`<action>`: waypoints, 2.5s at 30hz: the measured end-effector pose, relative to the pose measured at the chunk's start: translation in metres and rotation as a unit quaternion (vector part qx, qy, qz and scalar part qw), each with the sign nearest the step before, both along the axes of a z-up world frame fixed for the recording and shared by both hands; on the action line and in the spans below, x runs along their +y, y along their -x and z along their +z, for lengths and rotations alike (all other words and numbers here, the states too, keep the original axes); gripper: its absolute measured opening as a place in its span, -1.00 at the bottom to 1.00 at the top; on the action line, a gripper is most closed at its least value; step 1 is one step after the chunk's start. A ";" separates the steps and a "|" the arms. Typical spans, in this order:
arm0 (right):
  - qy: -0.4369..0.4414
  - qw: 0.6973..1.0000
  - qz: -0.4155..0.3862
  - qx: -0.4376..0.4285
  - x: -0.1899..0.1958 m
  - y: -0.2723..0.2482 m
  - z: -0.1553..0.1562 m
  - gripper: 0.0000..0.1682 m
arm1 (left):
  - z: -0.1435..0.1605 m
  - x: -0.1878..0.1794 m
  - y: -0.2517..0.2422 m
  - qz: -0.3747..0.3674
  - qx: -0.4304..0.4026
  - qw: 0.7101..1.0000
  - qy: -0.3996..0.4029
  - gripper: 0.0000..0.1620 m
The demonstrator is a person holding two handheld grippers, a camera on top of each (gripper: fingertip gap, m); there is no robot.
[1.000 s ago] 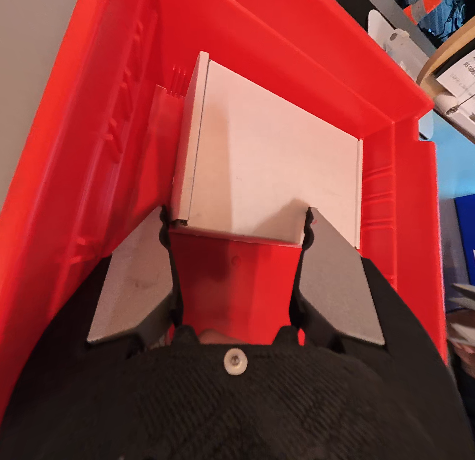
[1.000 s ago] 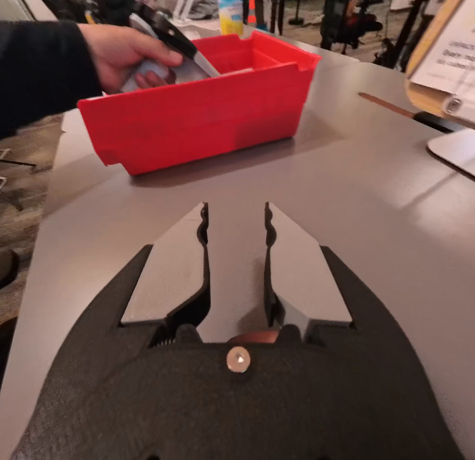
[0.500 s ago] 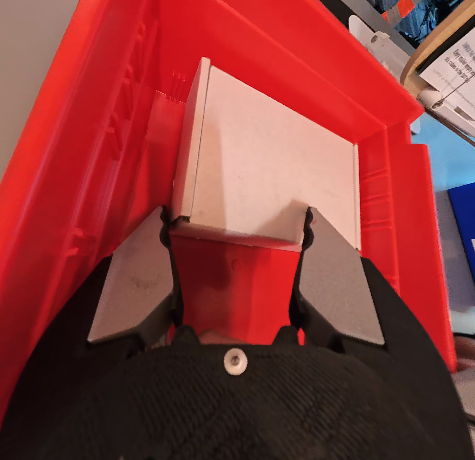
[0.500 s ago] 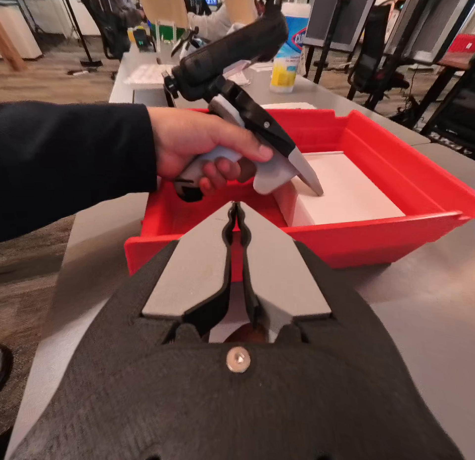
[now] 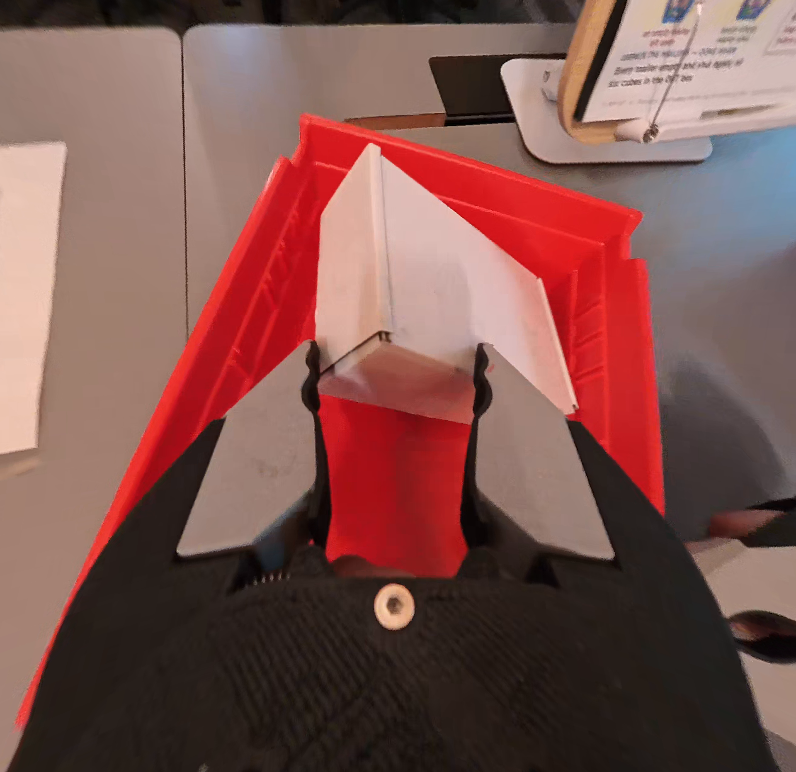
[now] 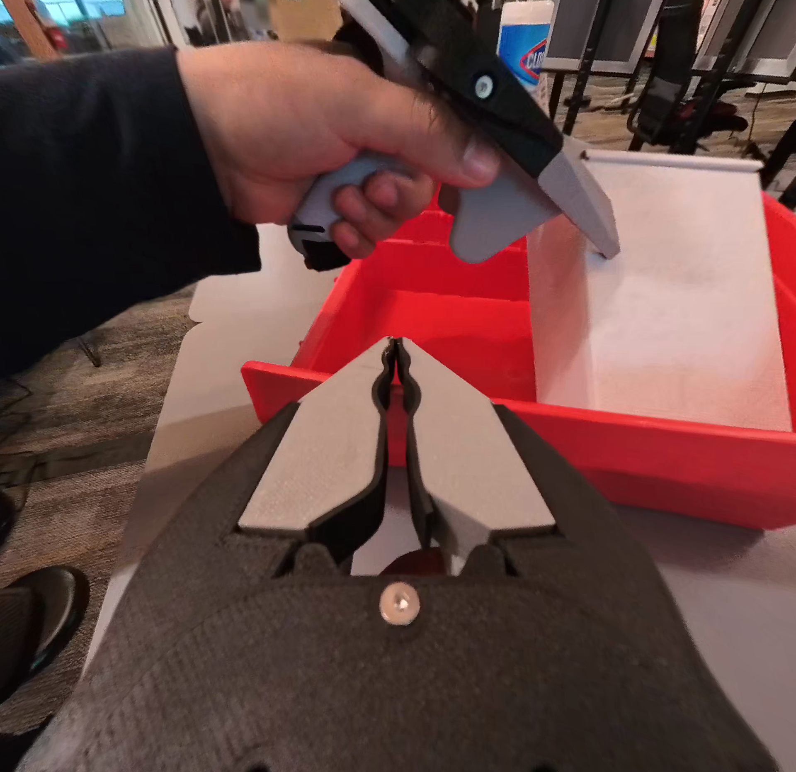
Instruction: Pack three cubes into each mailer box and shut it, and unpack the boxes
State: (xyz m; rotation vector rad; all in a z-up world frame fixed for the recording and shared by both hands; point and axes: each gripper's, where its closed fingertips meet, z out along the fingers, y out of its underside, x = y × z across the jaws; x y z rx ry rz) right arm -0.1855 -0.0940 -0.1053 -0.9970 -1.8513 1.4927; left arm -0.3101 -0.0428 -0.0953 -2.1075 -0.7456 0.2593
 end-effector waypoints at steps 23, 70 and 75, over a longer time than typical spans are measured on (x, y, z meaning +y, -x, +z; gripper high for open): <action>0.011 1.000 0.015 0.004 0.006 0.001 0.002 -1.00 | 0.083 0.053 -0.050 -0.095 0.186 0.975 0.073 -0.65; 0.010 1.000 0.001 0.013 0.009 -0.002 0.003 -1.00 | 0.064 0.071 -0.032 -0.142 0.156 0.974 0.084 -0.28; 0.009 1.000 0.000 0.012 0.009 -0.003 0.003 -1.00 | 0.067 0.074 -0.035 -0.095 0.109 0.988 0.053 -0.24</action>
